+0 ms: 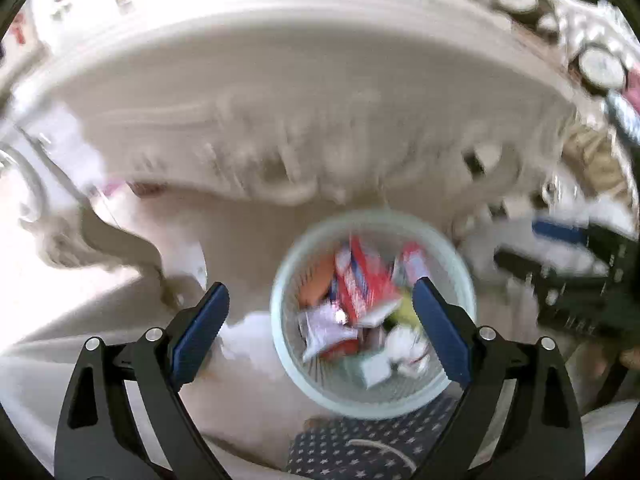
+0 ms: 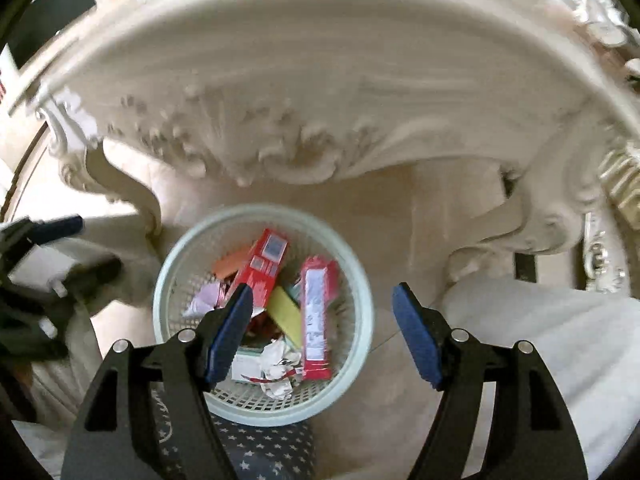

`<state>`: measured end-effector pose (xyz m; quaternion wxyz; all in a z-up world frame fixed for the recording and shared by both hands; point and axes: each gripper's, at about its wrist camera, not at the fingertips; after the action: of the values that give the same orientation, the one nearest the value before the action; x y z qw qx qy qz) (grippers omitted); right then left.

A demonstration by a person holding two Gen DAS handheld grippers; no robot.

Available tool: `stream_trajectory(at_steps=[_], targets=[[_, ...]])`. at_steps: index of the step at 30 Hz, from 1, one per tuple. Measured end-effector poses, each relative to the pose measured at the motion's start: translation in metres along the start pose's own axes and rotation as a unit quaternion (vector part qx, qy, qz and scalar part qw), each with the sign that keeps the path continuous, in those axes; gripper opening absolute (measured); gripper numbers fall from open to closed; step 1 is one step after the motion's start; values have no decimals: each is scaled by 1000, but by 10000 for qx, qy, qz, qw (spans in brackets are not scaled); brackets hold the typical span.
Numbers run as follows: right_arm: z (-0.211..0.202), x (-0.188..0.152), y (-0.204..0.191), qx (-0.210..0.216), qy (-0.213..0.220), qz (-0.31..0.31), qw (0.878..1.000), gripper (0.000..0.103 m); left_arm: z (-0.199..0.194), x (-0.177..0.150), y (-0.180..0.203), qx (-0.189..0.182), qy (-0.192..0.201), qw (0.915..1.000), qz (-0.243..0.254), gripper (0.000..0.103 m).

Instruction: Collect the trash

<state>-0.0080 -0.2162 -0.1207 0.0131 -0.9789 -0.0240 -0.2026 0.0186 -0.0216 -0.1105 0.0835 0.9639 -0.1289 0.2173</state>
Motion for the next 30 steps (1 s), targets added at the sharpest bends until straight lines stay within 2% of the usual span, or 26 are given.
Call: stream_trajectory(at_steps=[2,3,7,11,14,19,30], targets=[[-16,2,0,-66,113,88,9999,71,-26,11,-1,80,307,9993,-186,90],[-23,4,0,-131,111,141,9998,78,-36,15,-1,113,387,9988,-271,90],[-49,9,-4,-198,253,281,9991,78,-66,24,2,173,625,9968,-463,90],[-67,13,-7,-403,390,373,9977,78,-82,26,14,299,636,9968,-379,90],[-79,13,-9,-551,512,395,9964,78,-84,22,21,356,628,9969,-313,90],[-87,13,-10,-559,551,493,9957,78,-83,16,24,392,615,9966,-388,90],[-77,16,-16,-547,447,476,9964,78,-71,11,23,324,460,9971,-510,90]])
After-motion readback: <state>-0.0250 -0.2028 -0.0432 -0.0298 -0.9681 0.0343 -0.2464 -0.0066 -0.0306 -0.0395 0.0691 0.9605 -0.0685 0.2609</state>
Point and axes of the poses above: each gripper's, at about its wrist camera, not at the fingertips, and z roughly the way its jaws point, y to its right, x to its top, and after that the axes turned 4 degrees about -y, right-handed
